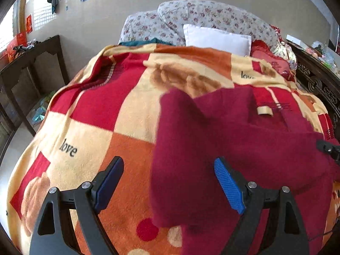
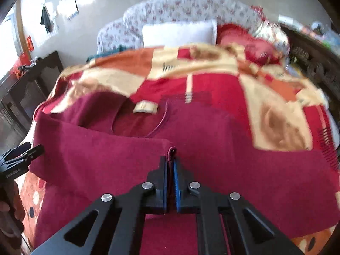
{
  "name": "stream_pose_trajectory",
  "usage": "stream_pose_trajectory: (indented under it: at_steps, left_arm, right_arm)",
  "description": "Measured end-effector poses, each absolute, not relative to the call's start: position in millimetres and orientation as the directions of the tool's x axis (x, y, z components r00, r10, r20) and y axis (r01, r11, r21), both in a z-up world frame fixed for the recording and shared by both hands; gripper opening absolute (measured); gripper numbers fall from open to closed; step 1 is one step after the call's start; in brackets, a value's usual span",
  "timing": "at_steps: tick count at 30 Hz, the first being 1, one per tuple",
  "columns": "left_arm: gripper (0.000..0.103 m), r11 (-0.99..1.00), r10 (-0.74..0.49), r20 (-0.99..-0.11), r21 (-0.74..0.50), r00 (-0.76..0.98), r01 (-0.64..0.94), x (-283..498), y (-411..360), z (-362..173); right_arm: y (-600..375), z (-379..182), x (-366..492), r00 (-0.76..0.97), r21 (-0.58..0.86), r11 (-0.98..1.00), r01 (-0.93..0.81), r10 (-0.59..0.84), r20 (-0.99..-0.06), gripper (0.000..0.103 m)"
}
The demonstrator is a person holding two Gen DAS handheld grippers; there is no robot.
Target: Fold small clothes
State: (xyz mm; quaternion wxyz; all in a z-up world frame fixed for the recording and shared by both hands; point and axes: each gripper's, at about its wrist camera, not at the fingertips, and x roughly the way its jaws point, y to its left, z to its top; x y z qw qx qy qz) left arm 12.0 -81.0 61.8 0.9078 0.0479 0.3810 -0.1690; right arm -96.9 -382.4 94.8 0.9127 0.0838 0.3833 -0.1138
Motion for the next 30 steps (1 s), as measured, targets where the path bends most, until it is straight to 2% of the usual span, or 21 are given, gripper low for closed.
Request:
stream_pose_trajectory:
  at_steps: [4,7,11,17,18,19,20,22,26,28,30]
  left_arm:
    - [0.086,0.938,-0.267,-0.693,-0.026,0.670,0.347,11.1,-87.9,66.2]
    - [0.086,0.934,-0.245,-0.724,0.001,0.645,0.356,17.7,-102.4,53.9]
    - [0.086,0.938,-0.207,-0.749,0.030,0.629,0.344,26.6,-111.7,37.7]
    - [0.086,0.948,-0.204,-0.759,0.005,0.619,0.319,41.2,-110.8,32.7]
    - [0.086,0.948,-0.201,-0.761,0.008,0.617,0.318,42.4,-111.8,32.2]
    - [0.086,0.948,-0.195,-0.765,0.012,0.614,0.317,42.9,-113.0,32.0]
    - [0.086,0.949,-0.195,-0.765,0.012,0.614,0.316,41.0,-112.7,33.6]
    - [0.086,0.945,-0.213,-0.746,0.007,0.631,0.328,31.9,-109.0,42.8]
    - [0.086,0.943,-0.235,-0.712,-0.002,0.662,0.333,13.4,-100.7,57.8]
    - [0.086,0.937,-0.243,-0.715,0.002,0.655,0.349,7.0,-101.1,56.9]
    - [0.086,0.932,-0.241,-0.716,0.017,0.655,0.363,0.2,-103.3,52.0]
  right_arm:
    - [-395.0,107.3,-111.7,0.685,0.052,0.951,0.306,-0.182,-0.705,0.006]
    - [-407.2,93.1,-111.9,0.637,-0.003,0.929,0.369,-0.256,-0.727,0.006]
    - [-420.3,75.2,-112.3,0.596,0.007,0.922,0.387,-0.244,-0.765,0.006]
    - [-428.6,64.8,-115.1,0.580,0.019,0.917,0.399,-0.236,-0.780,0.007]
    - [-431.2,61.9,-113.5,0.574,0.029,0.914,0.404,-0.229,-0.786,0.010]
    - [-434.7,64.4,-116.9,0.578,0.045,0.903,0.426,-0.234,-0.782,0.020]
    - [-435.9,67.7,-120.7,0.581,0.049,0.895,0.443,-0.244,-0.776,0.038]
    - [-433.4,79.0,-132.4,0.618,0.074,0.893,0.444,-0.245,-0.747,0.047]
    - [-409.7,96.1,-148.5,0.668,0.075,0.926,0.369,-0.208,-0.715,0.047]
    - [-393.7,93.6,-150.2,0.658,0.023,0.947,0.321,-0.206,-0.724,0.047]
    - [-384.7,86.2,-152.0,0.637,-0.026,0.951,0.309,-0.227,-0.736,0.043]
